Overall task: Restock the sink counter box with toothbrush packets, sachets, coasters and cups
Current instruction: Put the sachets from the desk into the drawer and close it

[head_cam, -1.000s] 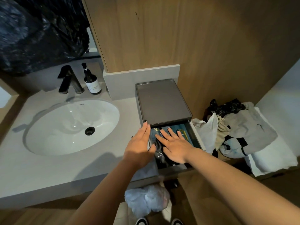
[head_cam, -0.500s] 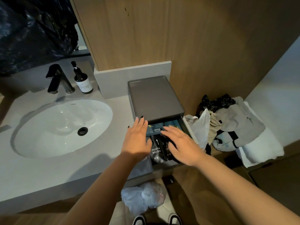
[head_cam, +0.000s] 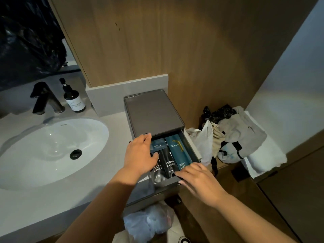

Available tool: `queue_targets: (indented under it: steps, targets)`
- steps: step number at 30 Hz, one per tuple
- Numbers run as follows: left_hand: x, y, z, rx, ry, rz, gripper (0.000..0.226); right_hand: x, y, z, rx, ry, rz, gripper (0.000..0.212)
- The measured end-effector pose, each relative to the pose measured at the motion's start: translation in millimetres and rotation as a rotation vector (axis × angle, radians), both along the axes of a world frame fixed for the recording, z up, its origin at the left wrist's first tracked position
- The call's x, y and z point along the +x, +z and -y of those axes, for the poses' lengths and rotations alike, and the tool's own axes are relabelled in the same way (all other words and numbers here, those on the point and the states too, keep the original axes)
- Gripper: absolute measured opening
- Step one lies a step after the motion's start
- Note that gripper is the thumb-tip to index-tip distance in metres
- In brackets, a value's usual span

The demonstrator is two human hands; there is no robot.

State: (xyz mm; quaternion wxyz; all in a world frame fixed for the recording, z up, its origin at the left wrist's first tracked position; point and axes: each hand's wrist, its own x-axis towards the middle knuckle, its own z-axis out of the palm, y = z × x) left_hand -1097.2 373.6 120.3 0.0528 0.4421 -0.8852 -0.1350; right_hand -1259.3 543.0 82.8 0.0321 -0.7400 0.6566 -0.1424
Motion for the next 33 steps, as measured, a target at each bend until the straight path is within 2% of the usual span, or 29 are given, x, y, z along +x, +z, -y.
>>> queue_targets:
  steps: [6, 15, 22, 27, 30, 33]
  targets:
    - [0, 7, 7, -0.023, -0.05, 0.126, 0.07, 0, 4, 8, -0.054, -0.013, -0.023, 0.035]
    - [2, 14, 11, -0.02, -0.09, 0.13, 0.071, -3, 6, 29, -0.012, -0.023, -0.042, 0.032]
    - [12, 12, 7, 0.096, -0.112, 0.064, 0.095, -3, 8, 42, -0.011, -0.071, 0.006, 0.032]
    - [14, 19, 12, 0.15, -0.164, 0.148, 0.117, -3, 12, 56, 0.048, -0.106, 0.027, 0.035]
    - [10, 19, 14, 0.108, -0.139, 0.18, 0.11, -2, 15, 64, 0.054, -0.146, 0.035, 0.038]
    - [1, 23, 15, 0.037, -0.12, 0.216, 0.097, 0, 19, 72, 0.05, -0.23, 0.059, 0.051]
